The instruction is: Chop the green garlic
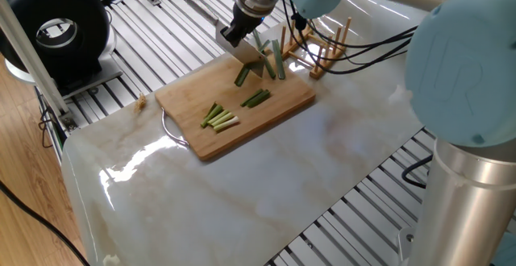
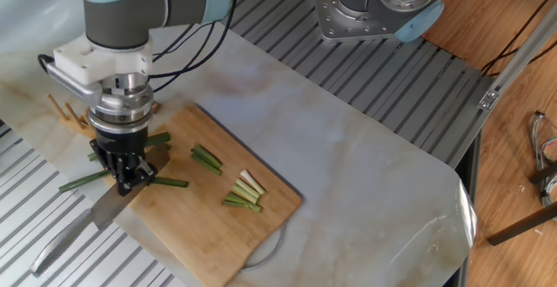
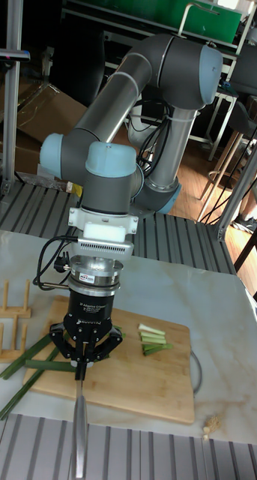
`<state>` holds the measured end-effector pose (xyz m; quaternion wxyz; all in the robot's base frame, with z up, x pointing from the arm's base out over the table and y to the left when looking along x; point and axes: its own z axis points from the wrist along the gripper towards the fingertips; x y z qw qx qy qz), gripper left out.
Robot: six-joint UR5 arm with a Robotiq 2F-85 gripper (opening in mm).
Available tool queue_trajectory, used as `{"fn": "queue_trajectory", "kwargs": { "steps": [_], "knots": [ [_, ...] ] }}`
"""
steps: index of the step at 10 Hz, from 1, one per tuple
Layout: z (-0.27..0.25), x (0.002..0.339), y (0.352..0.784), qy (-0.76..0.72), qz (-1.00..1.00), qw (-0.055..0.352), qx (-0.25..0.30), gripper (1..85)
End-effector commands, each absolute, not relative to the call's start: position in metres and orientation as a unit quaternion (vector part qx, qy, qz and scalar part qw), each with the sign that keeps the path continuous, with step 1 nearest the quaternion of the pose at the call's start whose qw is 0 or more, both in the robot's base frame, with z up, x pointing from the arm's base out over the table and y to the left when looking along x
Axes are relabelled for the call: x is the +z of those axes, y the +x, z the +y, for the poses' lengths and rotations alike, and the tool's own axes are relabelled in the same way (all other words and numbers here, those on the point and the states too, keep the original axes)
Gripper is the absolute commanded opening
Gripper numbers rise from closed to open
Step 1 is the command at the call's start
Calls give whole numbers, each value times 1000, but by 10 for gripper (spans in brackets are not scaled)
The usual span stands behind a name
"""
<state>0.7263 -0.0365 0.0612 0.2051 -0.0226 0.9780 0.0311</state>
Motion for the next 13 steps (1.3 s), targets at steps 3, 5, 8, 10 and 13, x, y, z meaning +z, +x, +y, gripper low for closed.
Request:
{"fn": "queue_trajectory", "kwargs": {
  "steps": [3,5,8,10,13],
  "knots": [
    [-31,57,730,-15,977,207,36,13],
    [-28,58,729,-17,977,208,40,13],
    [-22,61,725,-34,977,203,48,13],
    [-13,52,722,-54,979,185,63,13],
    [-14,59,716,-66,979,180,68,13]
  ]
}}
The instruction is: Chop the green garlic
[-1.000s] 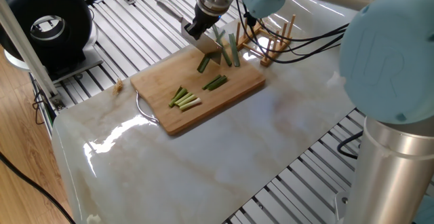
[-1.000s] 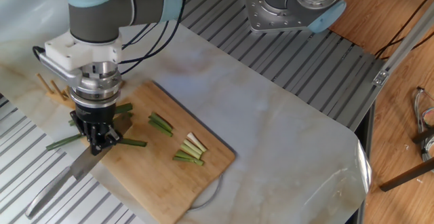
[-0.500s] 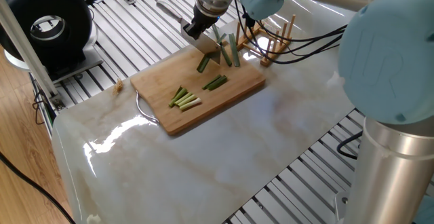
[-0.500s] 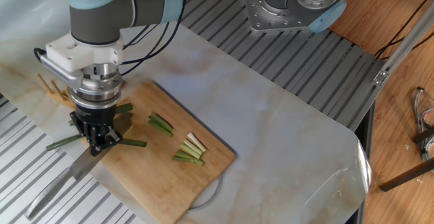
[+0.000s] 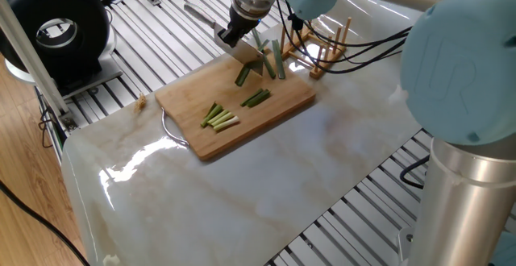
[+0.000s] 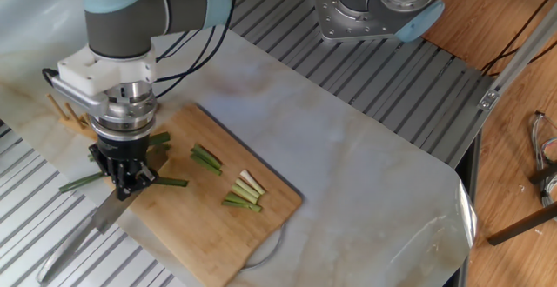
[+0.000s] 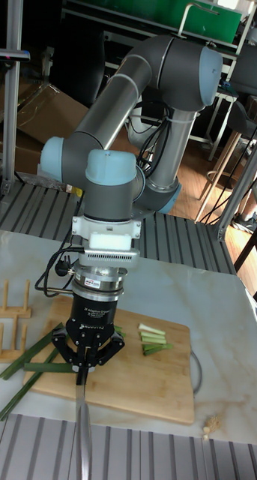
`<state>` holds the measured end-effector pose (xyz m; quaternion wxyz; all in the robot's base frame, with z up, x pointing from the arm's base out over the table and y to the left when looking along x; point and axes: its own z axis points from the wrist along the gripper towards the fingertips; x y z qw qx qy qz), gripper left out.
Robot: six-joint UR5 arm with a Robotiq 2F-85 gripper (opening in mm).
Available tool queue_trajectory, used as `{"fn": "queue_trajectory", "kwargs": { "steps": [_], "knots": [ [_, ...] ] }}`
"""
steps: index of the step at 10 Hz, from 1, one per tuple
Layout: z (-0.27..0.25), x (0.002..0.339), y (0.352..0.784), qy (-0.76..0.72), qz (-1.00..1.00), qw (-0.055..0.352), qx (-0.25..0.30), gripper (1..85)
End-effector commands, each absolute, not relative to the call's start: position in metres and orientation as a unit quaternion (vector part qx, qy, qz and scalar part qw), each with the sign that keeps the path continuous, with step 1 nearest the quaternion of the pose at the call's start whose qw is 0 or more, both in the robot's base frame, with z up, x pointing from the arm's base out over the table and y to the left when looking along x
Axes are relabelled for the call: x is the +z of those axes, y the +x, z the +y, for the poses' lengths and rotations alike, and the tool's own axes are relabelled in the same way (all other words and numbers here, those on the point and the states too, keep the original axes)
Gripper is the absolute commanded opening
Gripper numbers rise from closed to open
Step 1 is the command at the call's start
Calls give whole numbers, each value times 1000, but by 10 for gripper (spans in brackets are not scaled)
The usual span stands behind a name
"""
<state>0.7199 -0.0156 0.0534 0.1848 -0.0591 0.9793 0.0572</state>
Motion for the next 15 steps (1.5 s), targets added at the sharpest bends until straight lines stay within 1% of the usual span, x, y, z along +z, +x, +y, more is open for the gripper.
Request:
{"fn": "queue_trajectory", "kwargs": {
  "steps": [1,2,3,11,13,15],
  "knots": [
    [-20,66,711,-74,979,174,76,13],
    [-25,69,709,-80,979,161,95,13],
    [-25,67,710,-77,979,157,108,13],
    [-4,58,726,-61,976,188,94,13],
    [-9,61,727,-68,975,191,90,13],
    [-27,74,725,-90,973,199,74,13]
  ]
}}
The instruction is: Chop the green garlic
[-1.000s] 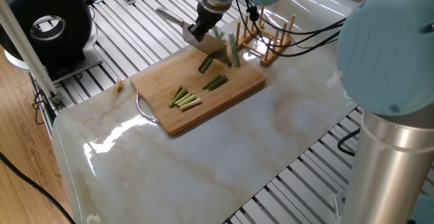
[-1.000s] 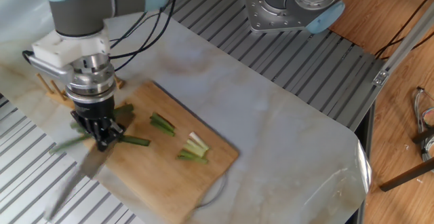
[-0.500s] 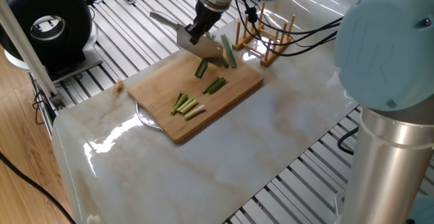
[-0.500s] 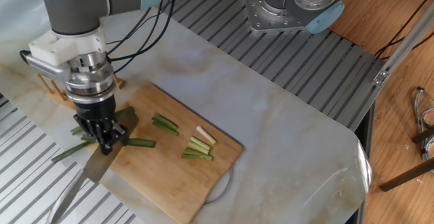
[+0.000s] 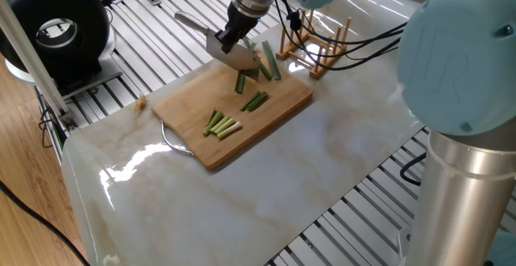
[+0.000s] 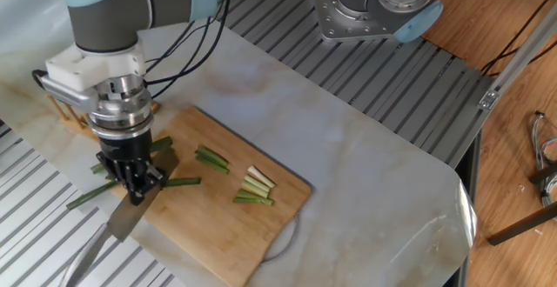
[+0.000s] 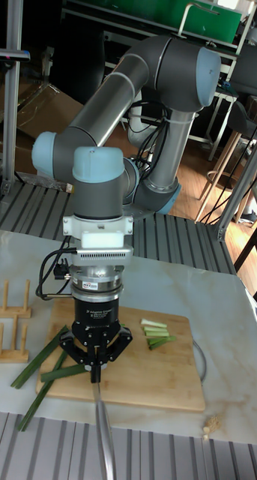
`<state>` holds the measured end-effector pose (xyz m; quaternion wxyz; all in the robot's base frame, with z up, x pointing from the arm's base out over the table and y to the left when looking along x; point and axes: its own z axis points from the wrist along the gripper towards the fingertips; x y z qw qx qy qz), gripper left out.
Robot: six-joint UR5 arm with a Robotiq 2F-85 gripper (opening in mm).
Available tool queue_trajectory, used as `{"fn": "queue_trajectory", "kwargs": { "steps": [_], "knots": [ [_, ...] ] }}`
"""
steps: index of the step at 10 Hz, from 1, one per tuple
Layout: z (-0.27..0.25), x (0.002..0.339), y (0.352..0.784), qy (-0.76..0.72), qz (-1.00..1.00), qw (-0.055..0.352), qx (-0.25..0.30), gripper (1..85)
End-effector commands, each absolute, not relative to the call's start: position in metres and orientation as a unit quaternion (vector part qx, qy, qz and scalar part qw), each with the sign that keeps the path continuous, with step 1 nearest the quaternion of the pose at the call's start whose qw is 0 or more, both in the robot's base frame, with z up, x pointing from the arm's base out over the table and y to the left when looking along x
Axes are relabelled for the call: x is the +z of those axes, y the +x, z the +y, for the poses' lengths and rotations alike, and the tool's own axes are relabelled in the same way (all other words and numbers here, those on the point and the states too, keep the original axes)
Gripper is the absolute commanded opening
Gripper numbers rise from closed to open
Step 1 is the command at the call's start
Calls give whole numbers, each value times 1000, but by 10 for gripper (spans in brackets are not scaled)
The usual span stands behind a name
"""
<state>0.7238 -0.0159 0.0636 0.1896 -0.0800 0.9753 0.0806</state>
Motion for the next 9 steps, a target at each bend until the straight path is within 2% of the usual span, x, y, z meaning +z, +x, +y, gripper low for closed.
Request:
{"fn": "queue_trajectory", "kwargs": {
  "steps": [1,5,9],
  "knots": [
    [-28,75,724,-90,973,200,75,13],
    [-15,69,733,-78,972,210,77,13],
    [-13,86,726,-90,975,194,62,13]
  ]
}}
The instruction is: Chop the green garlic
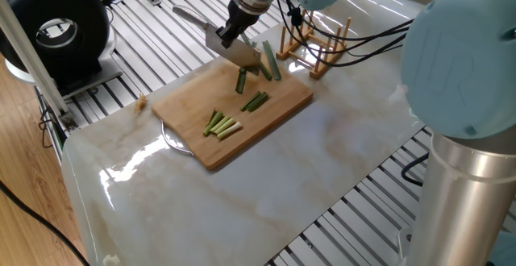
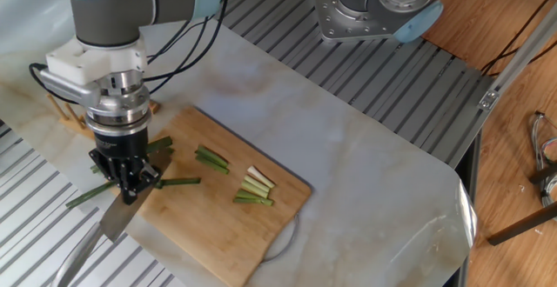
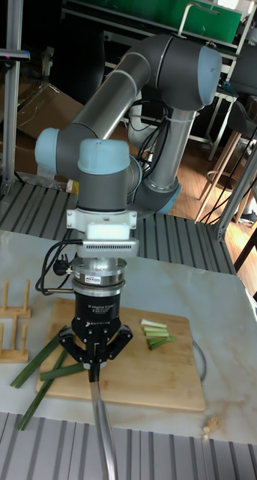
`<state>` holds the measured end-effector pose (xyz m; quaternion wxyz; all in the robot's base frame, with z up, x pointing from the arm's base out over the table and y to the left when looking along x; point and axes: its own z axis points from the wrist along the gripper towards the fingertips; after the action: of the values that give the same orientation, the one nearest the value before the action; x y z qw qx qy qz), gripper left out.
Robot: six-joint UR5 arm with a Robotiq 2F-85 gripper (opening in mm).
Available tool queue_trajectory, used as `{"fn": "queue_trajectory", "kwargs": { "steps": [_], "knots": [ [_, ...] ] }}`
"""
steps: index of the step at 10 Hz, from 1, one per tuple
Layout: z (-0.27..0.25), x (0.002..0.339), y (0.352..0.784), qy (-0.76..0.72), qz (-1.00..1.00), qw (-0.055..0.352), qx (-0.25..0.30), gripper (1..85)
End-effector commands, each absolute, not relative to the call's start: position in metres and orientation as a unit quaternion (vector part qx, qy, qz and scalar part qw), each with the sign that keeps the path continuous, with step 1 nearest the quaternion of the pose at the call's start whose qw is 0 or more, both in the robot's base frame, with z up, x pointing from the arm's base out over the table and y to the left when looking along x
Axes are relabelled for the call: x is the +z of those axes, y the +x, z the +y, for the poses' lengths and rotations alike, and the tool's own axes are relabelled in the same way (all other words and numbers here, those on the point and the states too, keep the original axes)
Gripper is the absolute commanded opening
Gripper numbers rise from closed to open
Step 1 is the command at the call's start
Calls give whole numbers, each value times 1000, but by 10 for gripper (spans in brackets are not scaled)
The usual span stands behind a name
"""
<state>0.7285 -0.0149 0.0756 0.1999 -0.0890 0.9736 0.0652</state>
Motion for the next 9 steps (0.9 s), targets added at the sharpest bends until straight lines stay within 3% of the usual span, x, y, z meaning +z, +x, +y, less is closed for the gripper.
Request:
{"fn": "queue_trajectory", "kwargs": {
  "steps": [1,3,6,9],
  "knots": [
    [-13,89,719,-98,978,178,56,13],
    [-8,98,698,-98,986,128,50,13],
    [10,154,697,-89,988,125,37,13],
    [13,167,681,-128,986,98,30,13]
  ]
}}
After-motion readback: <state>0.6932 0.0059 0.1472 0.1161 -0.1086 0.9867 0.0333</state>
